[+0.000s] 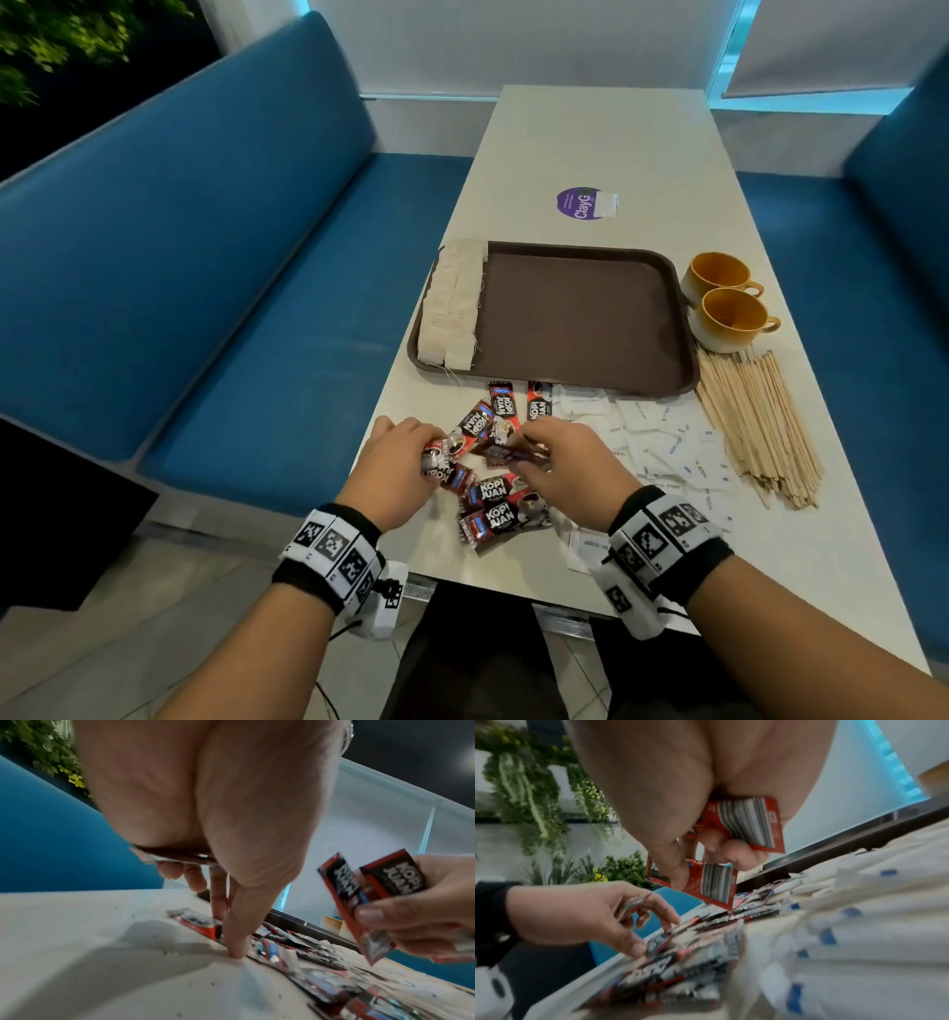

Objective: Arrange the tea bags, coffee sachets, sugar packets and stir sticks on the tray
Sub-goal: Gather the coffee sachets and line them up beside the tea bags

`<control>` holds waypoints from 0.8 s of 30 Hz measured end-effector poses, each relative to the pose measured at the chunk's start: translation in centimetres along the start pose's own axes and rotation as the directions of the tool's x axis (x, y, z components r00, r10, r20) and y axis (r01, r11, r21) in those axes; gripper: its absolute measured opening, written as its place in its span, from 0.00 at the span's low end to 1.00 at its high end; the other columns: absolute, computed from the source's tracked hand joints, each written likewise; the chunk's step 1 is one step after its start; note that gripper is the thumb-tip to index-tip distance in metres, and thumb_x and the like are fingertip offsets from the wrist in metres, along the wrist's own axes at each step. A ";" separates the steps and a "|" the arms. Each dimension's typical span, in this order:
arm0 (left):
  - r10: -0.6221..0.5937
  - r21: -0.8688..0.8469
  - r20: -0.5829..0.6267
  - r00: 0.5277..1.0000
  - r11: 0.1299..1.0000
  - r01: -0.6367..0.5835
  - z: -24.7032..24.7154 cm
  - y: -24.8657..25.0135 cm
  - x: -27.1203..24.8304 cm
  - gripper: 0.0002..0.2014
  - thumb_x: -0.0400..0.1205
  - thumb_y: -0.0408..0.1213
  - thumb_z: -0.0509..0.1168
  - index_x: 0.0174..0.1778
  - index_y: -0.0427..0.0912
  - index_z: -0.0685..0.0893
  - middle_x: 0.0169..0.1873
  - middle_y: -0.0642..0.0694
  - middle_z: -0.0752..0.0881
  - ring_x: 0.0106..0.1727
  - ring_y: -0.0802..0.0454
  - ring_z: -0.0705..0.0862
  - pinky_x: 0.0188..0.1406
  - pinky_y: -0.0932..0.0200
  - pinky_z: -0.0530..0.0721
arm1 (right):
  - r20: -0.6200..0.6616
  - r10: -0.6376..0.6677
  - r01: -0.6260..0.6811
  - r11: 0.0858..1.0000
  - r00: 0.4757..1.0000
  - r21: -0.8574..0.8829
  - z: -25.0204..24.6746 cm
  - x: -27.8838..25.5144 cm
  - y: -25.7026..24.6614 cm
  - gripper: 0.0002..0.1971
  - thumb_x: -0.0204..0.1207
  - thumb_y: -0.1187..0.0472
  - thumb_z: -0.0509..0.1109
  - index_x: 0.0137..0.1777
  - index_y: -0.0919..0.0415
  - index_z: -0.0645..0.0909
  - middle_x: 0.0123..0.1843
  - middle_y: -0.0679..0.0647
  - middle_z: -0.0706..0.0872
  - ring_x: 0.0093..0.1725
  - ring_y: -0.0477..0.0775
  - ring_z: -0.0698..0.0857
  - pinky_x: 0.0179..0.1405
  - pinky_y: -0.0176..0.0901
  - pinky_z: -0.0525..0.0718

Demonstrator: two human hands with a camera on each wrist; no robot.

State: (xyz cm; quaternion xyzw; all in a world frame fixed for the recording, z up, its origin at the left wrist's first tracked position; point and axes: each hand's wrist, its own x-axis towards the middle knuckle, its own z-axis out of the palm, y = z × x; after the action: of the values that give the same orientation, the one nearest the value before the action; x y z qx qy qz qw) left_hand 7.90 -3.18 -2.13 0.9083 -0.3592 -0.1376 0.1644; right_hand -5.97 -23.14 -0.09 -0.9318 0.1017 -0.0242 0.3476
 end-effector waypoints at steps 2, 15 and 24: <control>-0.018 0.001 0.014 1.000 1.000 0.018 -0.2 0.0 -0.1 0.23 0.76 0.37 0.75 0.68 0.54 0.81 0.57 0.56 0.83 0.59 0.49 0.69 0.63 0.54 0.73 | -0.093 0.028 -0.018 0.993 0.995 0.115 -0.8 -0.2 -0.2 0.05 0.77 0.58 0.80 0.48 0.55 0.86 0.42 0.42 0.87 0.42 0.39 0.82 0.44 0.35 0.78; -0.072 -0.128 0.246 0.967 0.986 0.106 -2.8 -0.7 -2.3 0.10 0.79 0.43 0.74 0.41 0.49 0.78 0.35 0.54 0.84 0.35 0.56 0.80 0.34 0.61 0.76 | 0.107 0.279 -0.288 0.759 0.954 0.584 -1.5 -1.5 0.1 0.14 0.75 0.76 0.58 0.54 0.65 0.82 0.34 0.53 0.81 0.30 0.50 0.73 0.28 0.37 0.71; -0.108 -0.538 0.231 0.967 0.814 0.219 -4.6 1.8 -1.5 0.06 0.70 0.37 0.58 0.40 0.42 0.75 0.35 0.38 0.90 0.41 0.44 0.88 0.39 0.49 0.75 | 0.171 0.121 -0.163 0.952 0.978 0.259 -1.1 -1.1 -0.6 0.16 0.79 0.75 0.57 0.50 0.54 0.79 0.40 0.58 0.84 0.38 0.61 0.79 0.41 0.58 0.80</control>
State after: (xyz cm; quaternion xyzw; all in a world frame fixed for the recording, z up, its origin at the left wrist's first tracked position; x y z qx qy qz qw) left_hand 7.45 -2.43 2.96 0.8305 -0.2372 -0.3360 0.3756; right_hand -7.02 -23.18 1.12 -0.8646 0.1372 0.0586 0.4799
